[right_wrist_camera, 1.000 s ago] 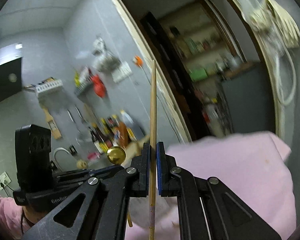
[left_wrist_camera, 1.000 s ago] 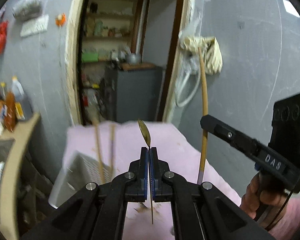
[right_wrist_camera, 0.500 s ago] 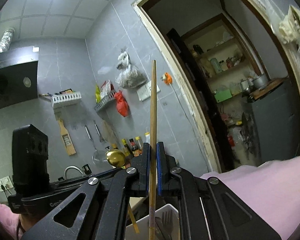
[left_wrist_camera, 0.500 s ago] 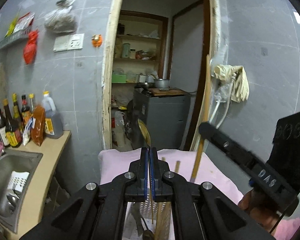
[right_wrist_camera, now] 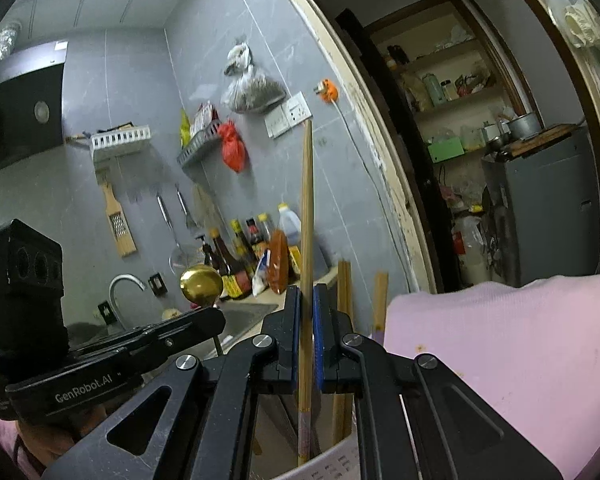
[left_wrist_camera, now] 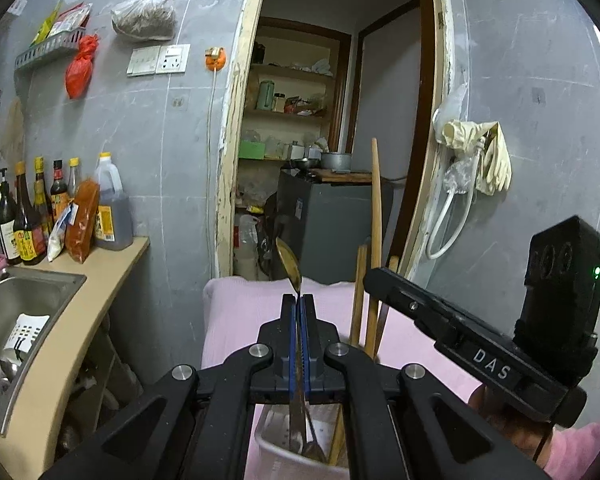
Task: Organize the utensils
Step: 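Lower gold spoon and chopstick into the white holder and open both tools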
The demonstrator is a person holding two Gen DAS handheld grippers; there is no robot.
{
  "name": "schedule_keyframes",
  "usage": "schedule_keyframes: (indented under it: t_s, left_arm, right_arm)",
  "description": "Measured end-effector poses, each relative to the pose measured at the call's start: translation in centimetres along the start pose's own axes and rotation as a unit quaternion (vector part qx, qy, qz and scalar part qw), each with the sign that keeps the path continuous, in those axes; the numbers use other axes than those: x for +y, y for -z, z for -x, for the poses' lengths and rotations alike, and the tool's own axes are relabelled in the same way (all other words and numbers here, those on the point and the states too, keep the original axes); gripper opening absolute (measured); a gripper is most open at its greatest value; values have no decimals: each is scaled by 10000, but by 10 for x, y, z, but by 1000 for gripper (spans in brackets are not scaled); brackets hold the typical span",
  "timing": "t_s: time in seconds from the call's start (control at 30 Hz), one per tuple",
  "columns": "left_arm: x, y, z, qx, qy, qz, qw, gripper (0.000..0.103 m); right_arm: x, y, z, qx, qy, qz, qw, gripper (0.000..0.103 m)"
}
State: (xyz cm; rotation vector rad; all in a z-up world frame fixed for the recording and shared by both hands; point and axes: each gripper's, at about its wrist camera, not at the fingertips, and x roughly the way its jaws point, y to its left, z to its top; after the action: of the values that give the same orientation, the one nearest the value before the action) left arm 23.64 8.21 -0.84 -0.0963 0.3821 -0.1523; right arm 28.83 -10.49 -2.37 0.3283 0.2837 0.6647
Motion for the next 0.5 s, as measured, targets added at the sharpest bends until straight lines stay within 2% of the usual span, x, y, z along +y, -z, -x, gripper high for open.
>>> schedule_keyframes:
  t_s: [0.2, 0.5]
  left_arm:
    - [1, 10, -2, 96, -74, -61, 9999, 3]
    - [1, 22, -6, 432, 42, 5, 9991, 3]
  right_arm:
    - [1, 12, 0, 160, 28, 257, 9995, 6]
    - [2, 21, 3, 407, 71, 446, 9982, 6]
